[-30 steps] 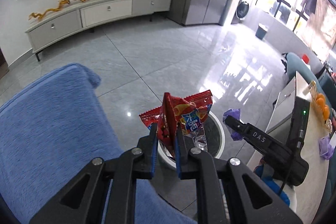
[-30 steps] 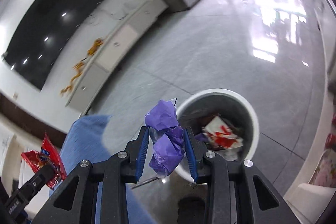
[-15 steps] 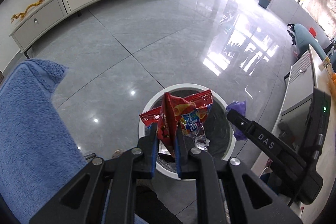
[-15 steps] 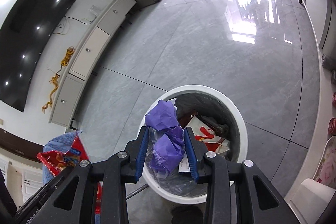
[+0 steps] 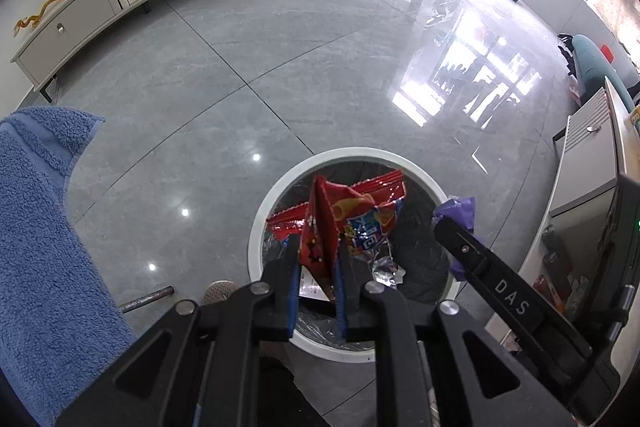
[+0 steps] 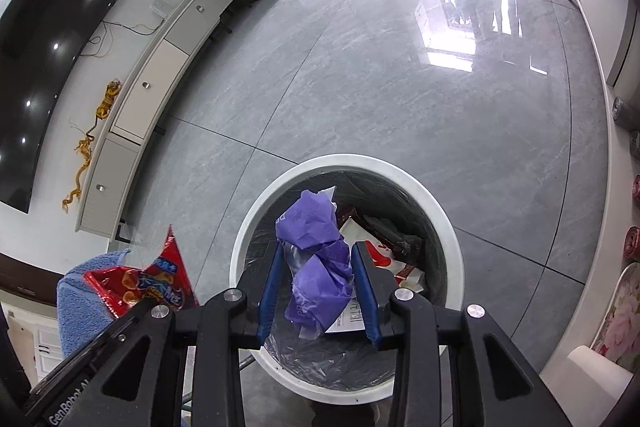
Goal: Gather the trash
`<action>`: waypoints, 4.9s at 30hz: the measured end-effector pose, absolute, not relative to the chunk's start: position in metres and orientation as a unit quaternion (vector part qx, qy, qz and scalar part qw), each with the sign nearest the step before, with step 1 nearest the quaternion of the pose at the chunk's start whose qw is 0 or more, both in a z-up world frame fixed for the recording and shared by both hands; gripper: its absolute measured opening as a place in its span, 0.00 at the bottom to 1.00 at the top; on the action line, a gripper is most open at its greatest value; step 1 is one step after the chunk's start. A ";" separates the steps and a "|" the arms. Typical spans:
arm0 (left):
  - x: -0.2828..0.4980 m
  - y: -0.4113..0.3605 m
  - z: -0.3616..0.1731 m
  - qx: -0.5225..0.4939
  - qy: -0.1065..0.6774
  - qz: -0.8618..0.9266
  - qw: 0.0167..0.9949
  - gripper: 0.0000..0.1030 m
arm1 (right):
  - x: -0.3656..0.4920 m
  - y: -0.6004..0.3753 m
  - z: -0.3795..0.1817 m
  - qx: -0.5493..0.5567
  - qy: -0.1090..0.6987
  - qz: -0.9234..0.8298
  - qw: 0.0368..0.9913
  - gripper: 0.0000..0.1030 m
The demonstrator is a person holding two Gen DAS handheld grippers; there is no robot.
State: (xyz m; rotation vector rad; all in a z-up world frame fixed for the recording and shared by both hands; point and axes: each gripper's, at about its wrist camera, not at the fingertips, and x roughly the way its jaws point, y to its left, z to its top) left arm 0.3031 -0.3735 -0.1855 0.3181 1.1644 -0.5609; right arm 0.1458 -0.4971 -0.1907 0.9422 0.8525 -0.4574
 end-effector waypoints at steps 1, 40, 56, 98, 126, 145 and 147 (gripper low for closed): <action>0.303 -0.375 -0.187 0.147 0.541 -0.259 0.786 0.16 | 0.148 -0.497 -0.190 0.434 0.396 -0.213 0.780 0.33; 0.246 -0.295 -0.072 0.074 0.468 -0.256 0.842 0.49 | 0.113 -0.457 -0.110 0.407 0.345 -0.190 0.824 0.56; 0.121 -0.094 0.010 0.026 0.381 -0.161 0.910 0.54 | 0.044 -0.316 -0.011 0.229 0.295 -0.054 0.926 0.68; 0.017 -0.001 0.021 -0.005 0.221 0.024 0.975 0.90 | -0.030 -0.227 0.018 0.060 0.143 -0.045 0.987 1.00; 0.008 0.011 0.014 -0.013 0.214 0.025 0.976 0.90 | -0.033 -0.210 0.021 0.036 0.138 -0.040 0.989 1.00; -0.006 0.013 0.016 -0.015 0.201 0.011 0.980 0.90 | -0.036 -0.202 0.024 0.015 0.132 -0.045 0.990 1.00; -0.008 0.013 0.016 -0.014 0.198 0.012 0.980 0.90 | -0.036 -0.202 0.024 0.015 0.132 -0.045 0.990 1.00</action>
